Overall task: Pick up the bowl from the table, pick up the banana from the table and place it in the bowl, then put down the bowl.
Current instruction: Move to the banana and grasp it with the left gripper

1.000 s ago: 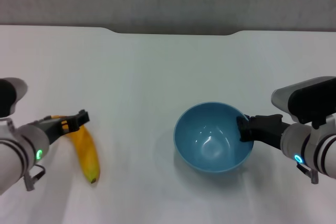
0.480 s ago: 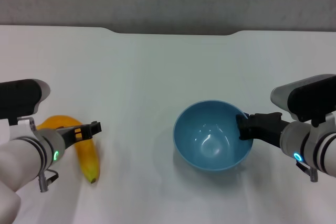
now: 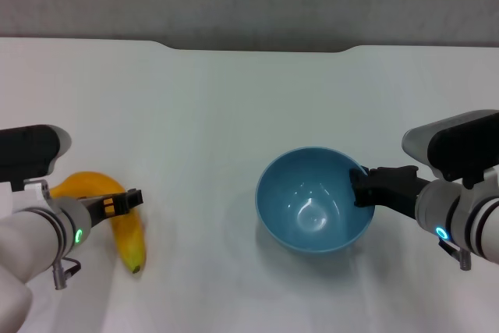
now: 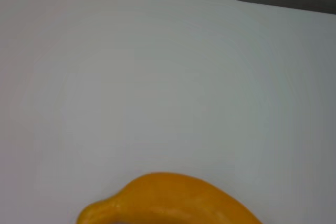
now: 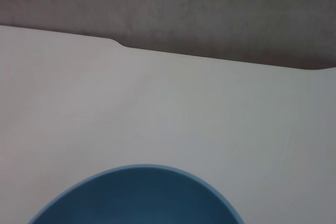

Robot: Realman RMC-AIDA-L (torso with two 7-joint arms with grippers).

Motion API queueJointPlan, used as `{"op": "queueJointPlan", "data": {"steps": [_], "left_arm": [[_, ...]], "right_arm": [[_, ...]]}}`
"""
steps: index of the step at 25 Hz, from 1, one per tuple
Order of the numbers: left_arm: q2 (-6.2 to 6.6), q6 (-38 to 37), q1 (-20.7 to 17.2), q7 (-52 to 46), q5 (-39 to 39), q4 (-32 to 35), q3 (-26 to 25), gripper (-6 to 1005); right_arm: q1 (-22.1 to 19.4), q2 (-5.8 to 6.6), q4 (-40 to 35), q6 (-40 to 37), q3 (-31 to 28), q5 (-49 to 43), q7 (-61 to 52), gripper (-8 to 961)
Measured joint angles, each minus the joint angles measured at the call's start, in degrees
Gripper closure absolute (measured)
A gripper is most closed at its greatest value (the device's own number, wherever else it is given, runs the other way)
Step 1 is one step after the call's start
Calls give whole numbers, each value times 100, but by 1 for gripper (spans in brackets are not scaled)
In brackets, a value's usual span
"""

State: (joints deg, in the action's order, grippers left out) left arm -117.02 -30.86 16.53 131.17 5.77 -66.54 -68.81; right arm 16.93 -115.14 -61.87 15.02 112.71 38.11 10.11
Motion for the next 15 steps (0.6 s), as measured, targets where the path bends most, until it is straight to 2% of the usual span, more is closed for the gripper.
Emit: {"op": "queueJointPlan", "data": {"steps": [15], "left_arm": [[-14, 75, 270, 1, -191, 386, 169, 117]], "right_arm": [[-5, -9, -1, -8, 13, -4, 0, 907]]}}
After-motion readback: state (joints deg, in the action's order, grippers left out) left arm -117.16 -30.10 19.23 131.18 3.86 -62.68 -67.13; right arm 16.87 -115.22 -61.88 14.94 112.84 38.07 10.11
